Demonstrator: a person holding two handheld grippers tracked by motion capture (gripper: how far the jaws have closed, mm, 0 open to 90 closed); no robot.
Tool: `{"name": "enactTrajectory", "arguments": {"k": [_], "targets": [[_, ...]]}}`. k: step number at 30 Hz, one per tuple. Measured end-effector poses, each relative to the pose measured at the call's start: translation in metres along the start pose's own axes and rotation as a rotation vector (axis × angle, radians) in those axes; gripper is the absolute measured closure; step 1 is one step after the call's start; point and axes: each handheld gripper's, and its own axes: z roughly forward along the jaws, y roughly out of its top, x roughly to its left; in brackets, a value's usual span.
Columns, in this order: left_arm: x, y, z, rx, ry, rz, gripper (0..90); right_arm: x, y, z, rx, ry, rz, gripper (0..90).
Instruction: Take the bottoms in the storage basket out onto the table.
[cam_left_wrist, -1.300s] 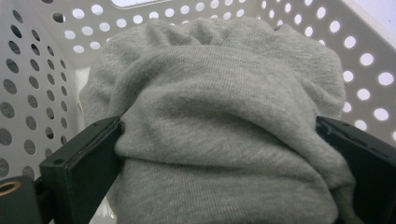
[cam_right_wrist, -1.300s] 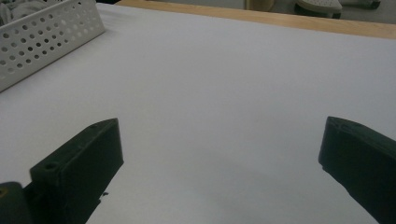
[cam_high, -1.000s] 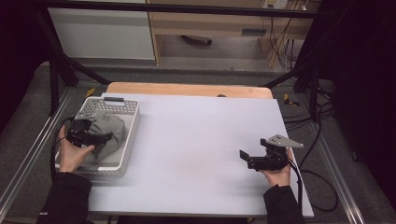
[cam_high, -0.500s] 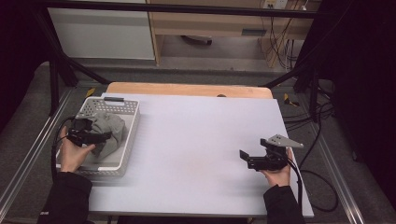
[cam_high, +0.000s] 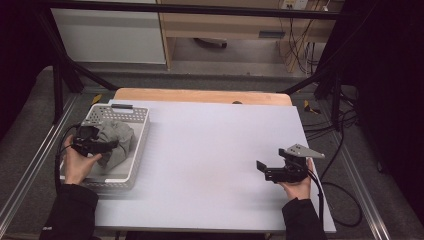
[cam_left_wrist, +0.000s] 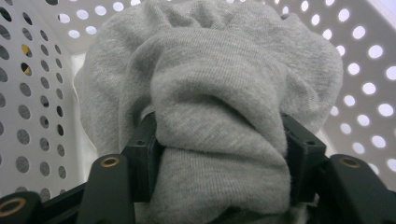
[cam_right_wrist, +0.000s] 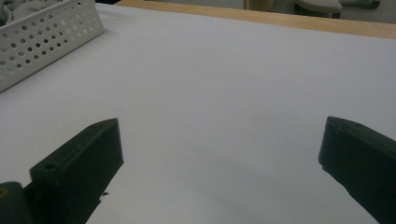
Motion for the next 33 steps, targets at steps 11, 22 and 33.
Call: {"name": "enactTrajectory", "arguments": {"k": [11,22,33], "targets": [[-0.001,0.0,-0.004,-0.019,0.007,0.012,51.7,0.0,0.0,0.0,0.003,0.0,-0.003,0.1],[0.0,0.001,-0.012,-0.063,0.002,0.01,56.8,0.0,0.0,0.0,0.0,-0.001,0.0,0.1],[-0.001,0.002,-0.02,-0.096,-0.001,0.01,59.6,0.0,0.0,0.0,0.0,-0.002,0.0,0.1]]}}
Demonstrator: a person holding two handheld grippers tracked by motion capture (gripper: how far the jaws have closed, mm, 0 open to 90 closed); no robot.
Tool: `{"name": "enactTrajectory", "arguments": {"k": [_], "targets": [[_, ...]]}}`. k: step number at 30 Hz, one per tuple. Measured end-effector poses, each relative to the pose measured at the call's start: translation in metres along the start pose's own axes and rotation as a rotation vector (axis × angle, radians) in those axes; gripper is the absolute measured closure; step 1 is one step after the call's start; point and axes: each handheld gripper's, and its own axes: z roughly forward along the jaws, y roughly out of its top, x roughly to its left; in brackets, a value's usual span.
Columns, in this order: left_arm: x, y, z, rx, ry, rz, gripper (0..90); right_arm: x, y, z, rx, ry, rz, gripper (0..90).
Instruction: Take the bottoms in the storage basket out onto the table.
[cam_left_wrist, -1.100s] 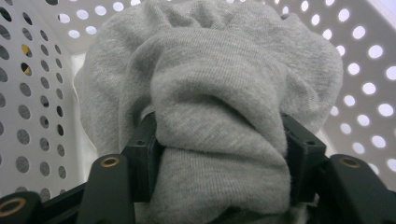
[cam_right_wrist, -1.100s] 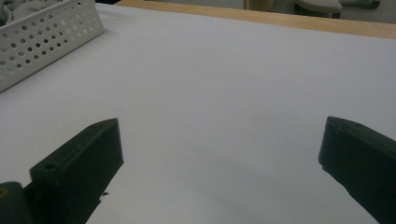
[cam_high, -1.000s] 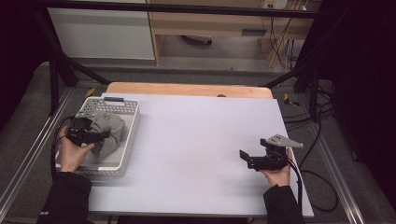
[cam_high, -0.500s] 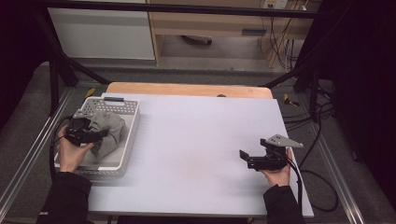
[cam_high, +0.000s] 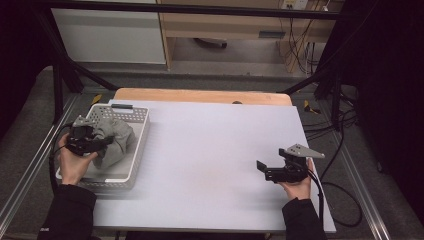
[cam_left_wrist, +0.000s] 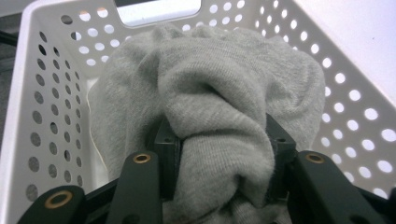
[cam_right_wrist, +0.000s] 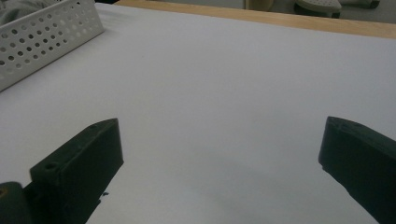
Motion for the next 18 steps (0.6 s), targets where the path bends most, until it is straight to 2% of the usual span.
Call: {"name": "enactTrajectory", "arguments": {"k": [18], "targets": [[0.0,0.003,-0.016,-0.038,-0.025,-0.015,64.8,0.0,0.0,-0.001,-0.002,-0.001,-0.005,0.1]]}}
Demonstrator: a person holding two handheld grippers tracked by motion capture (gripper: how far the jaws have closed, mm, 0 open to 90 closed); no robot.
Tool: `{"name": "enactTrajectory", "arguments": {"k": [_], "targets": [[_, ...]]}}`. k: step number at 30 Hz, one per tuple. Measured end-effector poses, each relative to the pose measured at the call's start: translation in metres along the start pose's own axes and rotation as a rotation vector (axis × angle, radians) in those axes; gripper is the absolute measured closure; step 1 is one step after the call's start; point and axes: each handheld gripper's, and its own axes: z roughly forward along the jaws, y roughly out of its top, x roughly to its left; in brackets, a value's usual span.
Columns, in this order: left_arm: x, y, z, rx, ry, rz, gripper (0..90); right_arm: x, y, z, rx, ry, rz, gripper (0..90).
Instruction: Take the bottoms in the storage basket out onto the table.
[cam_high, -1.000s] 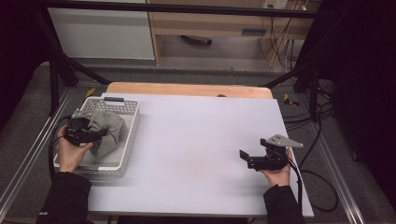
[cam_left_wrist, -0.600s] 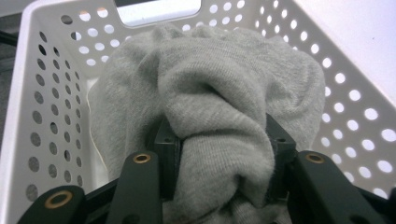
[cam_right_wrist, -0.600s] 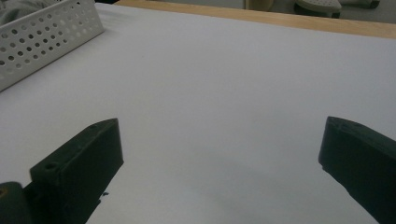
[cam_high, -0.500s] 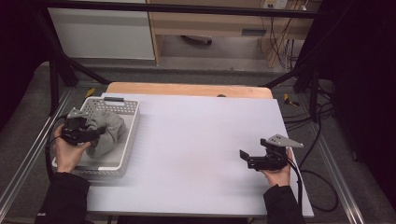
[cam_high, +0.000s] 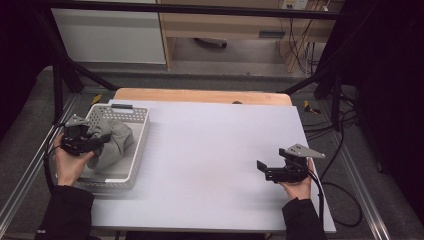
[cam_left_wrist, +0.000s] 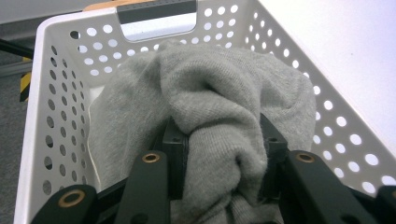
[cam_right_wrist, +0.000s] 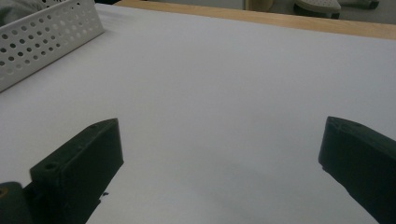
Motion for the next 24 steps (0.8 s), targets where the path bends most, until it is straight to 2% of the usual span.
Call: {"name": "enactTrajectory", "arguments": {"k": [24], "targets": [[-0.006,0.006,-0.021,-0.048,-0.011,0.007,66.8,0.0,0.0,-0.001,0.0,0.001,0.002,0.1]]}}
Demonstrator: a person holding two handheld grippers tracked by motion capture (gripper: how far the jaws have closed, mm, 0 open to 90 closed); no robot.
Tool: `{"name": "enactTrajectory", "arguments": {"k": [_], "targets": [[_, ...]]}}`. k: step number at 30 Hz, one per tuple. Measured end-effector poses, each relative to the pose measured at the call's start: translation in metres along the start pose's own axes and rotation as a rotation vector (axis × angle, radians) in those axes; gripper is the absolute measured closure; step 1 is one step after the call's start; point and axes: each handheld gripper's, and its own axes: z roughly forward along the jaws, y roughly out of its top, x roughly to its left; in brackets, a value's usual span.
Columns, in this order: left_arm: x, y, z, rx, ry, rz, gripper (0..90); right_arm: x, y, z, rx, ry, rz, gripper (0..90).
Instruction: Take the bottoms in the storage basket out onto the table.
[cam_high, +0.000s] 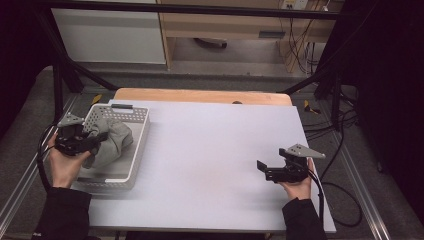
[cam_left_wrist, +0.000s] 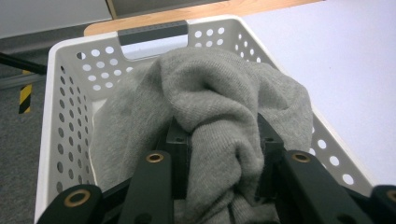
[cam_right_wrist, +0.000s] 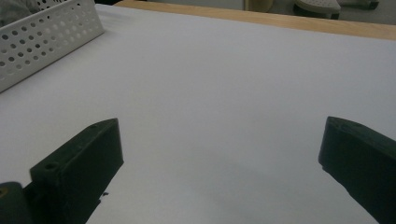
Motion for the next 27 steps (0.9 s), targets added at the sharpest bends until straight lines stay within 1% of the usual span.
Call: {"name": "enactTrajectory", "arguments": {"k": [13,27], "targets": [[-0.002,0.003,-0.014,-0.039,-0.004,-0.003,67.2,0.0,0.0,0.0,0.0,-0.001,-0.001,0.1],[-0.008,0.008,-0.027,-0.067,-0.008,0.017,67.3,0.0,0.0,0.0,0.0,-0.001,-0.004,0.1]]}}
